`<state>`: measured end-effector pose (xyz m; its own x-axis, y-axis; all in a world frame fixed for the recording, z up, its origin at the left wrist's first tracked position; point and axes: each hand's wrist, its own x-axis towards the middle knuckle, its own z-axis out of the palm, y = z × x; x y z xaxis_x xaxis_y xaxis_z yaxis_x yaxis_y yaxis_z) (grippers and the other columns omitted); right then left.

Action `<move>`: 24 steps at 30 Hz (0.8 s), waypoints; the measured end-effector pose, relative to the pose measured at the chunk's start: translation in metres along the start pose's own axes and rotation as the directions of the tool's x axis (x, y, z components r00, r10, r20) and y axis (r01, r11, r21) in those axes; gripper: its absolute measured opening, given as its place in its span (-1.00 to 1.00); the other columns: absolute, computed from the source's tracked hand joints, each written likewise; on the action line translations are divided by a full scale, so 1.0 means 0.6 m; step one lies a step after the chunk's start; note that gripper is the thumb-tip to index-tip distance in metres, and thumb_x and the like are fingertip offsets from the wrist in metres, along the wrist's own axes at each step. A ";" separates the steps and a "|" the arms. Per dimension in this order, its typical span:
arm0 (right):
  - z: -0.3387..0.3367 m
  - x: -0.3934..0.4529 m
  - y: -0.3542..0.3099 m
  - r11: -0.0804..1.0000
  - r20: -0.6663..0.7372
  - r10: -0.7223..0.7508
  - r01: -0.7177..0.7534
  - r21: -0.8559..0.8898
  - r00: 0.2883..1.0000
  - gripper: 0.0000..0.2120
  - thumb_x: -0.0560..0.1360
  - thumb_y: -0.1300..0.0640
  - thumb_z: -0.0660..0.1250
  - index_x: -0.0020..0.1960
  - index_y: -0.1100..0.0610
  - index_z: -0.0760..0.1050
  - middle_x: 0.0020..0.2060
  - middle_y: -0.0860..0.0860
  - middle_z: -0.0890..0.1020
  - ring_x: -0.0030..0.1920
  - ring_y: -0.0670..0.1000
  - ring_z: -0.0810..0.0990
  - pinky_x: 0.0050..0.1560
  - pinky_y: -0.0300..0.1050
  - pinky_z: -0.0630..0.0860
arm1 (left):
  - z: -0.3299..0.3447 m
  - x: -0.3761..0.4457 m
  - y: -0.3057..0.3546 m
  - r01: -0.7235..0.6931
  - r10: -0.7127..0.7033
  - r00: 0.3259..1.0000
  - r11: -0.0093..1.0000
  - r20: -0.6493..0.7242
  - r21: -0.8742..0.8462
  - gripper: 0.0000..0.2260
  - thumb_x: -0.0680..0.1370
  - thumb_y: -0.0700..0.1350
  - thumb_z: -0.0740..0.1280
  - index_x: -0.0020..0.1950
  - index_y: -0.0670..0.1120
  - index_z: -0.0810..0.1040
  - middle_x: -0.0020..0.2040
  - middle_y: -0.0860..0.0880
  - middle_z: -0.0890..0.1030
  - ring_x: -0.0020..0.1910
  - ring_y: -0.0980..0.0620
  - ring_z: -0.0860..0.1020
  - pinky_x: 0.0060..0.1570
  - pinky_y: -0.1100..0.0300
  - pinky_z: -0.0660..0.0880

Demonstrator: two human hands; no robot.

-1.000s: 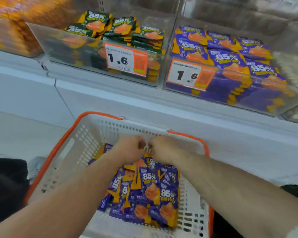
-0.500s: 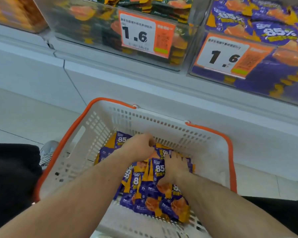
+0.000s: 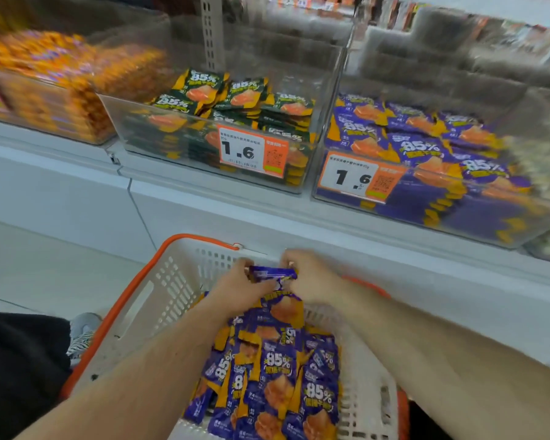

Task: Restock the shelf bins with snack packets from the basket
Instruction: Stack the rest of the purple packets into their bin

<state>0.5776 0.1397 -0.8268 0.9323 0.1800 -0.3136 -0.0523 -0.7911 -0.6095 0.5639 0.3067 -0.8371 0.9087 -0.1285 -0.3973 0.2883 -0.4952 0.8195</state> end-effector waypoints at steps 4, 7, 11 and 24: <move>-0.126 -0.039 -0.065 0.979 -0.132 -0.086 0.109 0.174 0.988 -0.72 0.42 0.35 0.42 -0.13 0.02 0.41 -0.12 0.08 0.56 -0.22 0.04 0.48 -0.22 -0.06 0.46 | -0.027 -0.019 0.068 -0.218 0.212 0.976 0.964 -0.056 -0.153 -0.82 0.47 -0.13 0.49 0.02 0.02 0.58 -0.12 0.10 0.70 -0.13 0.13 0.66 -0.05 0.14 0.57; -0.202 -0.082 -0.098 0.917 -0.248 -0.112 0.196 0.348 0.962 -0.73 0.46 0.36 0.41 -0.02 0.09 0.40 -0.12 0.07 0.57 -0.24 0.02 0.52 -0.30 -0.13 0.46 | -0.038 -0.043 0.132 -0.368 0.367 0.930 0.913 -0.039 -0.176 -0.79 0.50 -0.29 0.43 -0.03 0.03 0.62 -0.22 0.17 0.70 -0.22 0.25 0.64 -0.16 0.30 0.52; -0.258 -0.128 -0.104 0.787 -0.529 -0.071 0.374 0.491 0.845 -0.68 0.43 0.42 0.41 -0.15 0.10 0.34 -0.26 0.09 0.55 -0.27 -0.03 0.53 -0.27 -0.03 0.50 | -0.036 -0.066 0.219 -0.493 0.488 0.868 0.826 -0.093 -0.274 -0.78 0.51 -0.29 0.41 0.08 -0.02 0.61 -0.06 0.03 0.72 -0.07 0.04 0.68 -0.04 0.14 0.60; -0.359 -0.154 -0.035 0.728 -0.790 0.253 0.427 0.536 0.559 -0.62 0.42 0.47 0.28 -0.17 -0.02 0.59 0.00 -0.02 0.68 -0.03 0.04 0.67 -0.16 0.05 0.65 | 0.060 -0.032 0.411 -0.680 0.671 0.722 0.733 -0.170 0.004 -0.72 0.46 0.11 0.38 0.13 0.06 0.55 0.03 0.07 0.67 0.02 0.04 0.62 0.07 -0.02 0.55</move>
<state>0.5697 0.0137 -0.6280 0.7903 -0.5614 0.2454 0.1685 -0.1859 -0.9680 0.6067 0.1560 -0.6424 0.9005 -0.2794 0.3333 -0.4083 -0.2792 0.8691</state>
